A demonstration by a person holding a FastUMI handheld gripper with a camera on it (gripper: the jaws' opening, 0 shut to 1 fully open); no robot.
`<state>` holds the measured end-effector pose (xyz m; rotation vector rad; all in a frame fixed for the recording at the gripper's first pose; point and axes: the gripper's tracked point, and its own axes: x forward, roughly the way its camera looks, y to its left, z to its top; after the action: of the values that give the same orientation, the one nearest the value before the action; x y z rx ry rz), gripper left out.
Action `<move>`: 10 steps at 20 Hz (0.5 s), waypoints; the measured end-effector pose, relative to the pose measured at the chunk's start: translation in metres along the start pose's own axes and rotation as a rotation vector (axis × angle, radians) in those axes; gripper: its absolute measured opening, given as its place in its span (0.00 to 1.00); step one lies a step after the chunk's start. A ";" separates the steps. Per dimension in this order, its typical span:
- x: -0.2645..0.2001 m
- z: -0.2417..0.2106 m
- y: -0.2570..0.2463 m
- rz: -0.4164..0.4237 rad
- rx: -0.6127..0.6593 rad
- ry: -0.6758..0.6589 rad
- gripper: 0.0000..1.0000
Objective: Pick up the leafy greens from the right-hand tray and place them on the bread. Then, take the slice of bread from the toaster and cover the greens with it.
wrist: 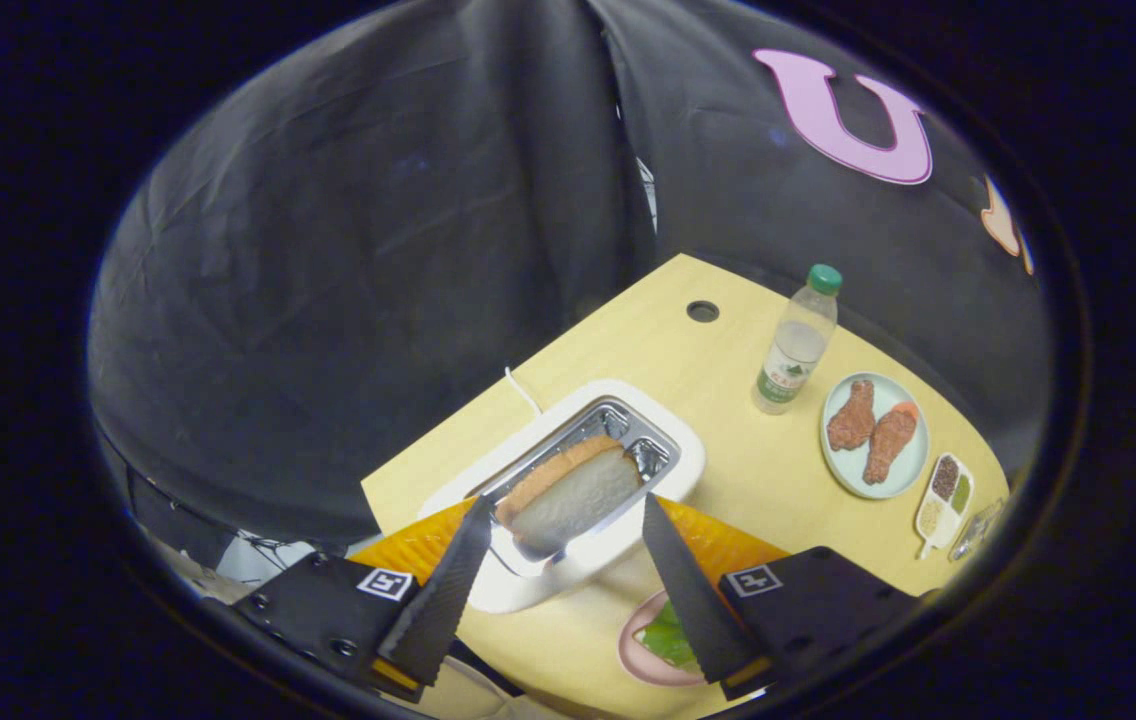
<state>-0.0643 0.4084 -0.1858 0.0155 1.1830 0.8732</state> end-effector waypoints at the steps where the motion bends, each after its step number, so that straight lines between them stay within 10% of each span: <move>1: 0.003 0.002 0.004 0.004 0.006 0.003 0.97; 10: 0.044 -0.009 -0.004 -0.060 -0.017 0.072 0.97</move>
<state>-0.0646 0.4287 -0.2261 -0.0655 1.2368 0.8367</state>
